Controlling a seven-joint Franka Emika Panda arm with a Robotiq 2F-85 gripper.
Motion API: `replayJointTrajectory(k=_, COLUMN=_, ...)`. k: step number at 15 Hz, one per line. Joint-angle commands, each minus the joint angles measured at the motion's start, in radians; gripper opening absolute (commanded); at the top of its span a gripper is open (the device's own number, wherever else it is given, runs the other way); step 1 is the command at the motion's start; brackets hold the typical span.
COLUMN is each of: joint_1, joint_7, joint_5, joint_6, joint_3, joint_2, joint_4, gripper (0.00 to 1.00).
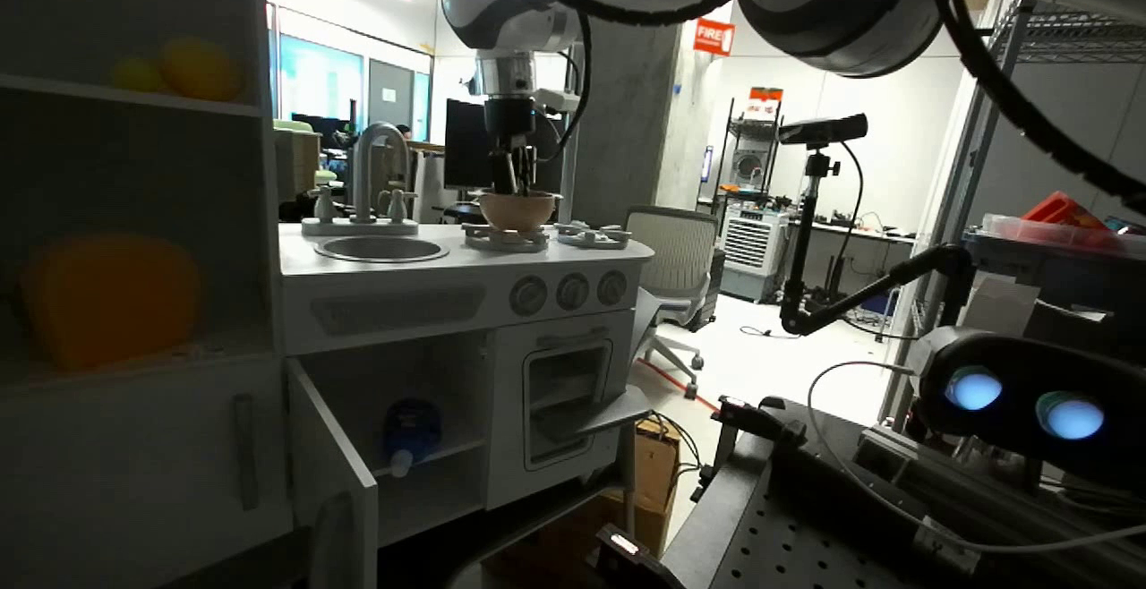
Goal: Open the second cabinet door from the left, put the blue bottle and green pepper inside it, and then close the cabinet door
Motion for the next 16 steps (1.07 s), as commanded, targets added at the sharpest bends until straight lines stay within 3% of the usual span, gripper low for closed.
replayJointTrajectory(k=1, joint_1=-0.023, joint_7=-0.069, joint_5=0.013, joint_6=-0.008, joint_3=0.017, joint_2=-0.043, joint_4=0.004, gripper=0.19)
replayJointTrajectory(k=10, joint_1=0.002, joint_7=-0.14, joint_5=0.011, joint_6=-0.003, joint_3=0.053, joint_2=-0.124, joint_4=-0.011, gripper=0.19)
replayJointTrajectory(k=16, joint_1=0.042, joint_7=-0.271, joint_5=0.002, joint_6=-0.051, joint_3=0.073, joint_2=-0.225, joint_4=-0.035, gripper=0.19)
